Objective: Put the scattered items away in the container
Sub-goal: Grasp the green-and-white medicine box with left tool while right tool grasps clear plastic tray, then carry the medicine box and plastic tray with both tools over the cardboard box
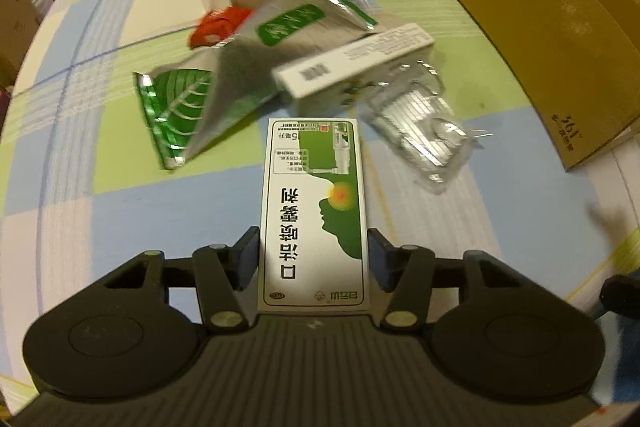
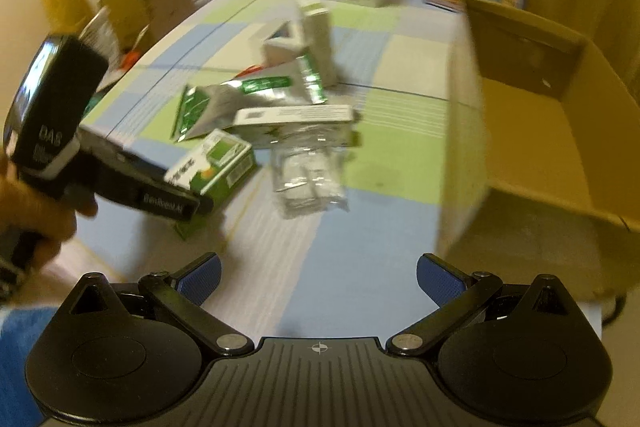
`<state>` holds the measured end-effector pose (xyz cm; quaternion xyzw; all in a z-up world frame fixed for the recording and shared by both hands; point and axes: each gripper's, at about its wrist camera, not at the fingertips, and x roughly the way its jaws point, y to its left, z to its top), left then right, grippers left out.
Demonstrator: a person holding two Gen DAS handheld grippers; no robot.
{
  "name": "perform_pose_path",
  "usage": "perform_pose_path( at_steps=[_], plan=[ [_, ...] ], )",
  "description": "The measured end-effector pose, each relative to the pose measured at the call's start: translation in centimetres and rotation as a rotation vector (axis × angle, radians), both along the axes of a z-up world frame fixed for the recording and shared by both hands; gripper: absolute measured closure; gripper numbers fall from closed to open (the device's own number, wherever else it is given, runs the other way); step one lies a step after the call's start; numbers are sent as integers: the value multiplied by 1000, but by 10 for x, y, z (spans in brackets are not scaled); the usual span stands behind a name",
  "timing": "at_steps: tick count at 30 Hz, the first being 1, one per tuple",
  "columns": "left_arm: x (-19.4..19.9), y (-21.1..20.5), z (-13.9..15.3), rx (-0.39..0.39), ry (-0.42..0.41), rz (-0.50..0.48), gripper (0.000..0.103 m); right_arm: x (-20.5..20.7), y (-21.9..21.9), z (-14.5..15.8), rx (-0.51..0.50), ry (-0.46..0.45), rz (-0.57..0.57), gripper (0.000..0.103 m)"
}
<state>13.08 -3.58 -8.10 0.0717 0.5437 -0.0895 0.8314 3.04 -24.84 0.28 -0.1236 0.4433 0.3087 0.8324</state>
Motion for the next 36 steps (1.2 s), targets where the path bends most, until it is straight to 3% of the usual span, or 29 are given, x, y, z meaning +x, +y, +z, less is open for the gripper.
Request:
perform_pose_path(
  at_steps=[9,11,13,16,27,32,36],
  plan=[
    [0,43,5,-47,-26,137,52,36,47,-19,-25,-77,137,3],
    [1,44,6,-59,-37,142,52,46,55,-25,-38,-96,159,14],
    [1,45,6,-67,-51,158,51,53,61,-33,-62,-105,175,19],
    [3,46,4,-63,-56,170,45,59,70,-46,-93,-124,210,22],
    [8,46,-7,-68,-29,143,44,64,85,-79,-125,-115,258,40],
    [12,49,-13,-80,-16,151,44,63,84,-80,-120,-126,243,65],
    [13,47,-13,-73,-25,144,45,66,78,-79,-93,-111,213,72]
  ],
)
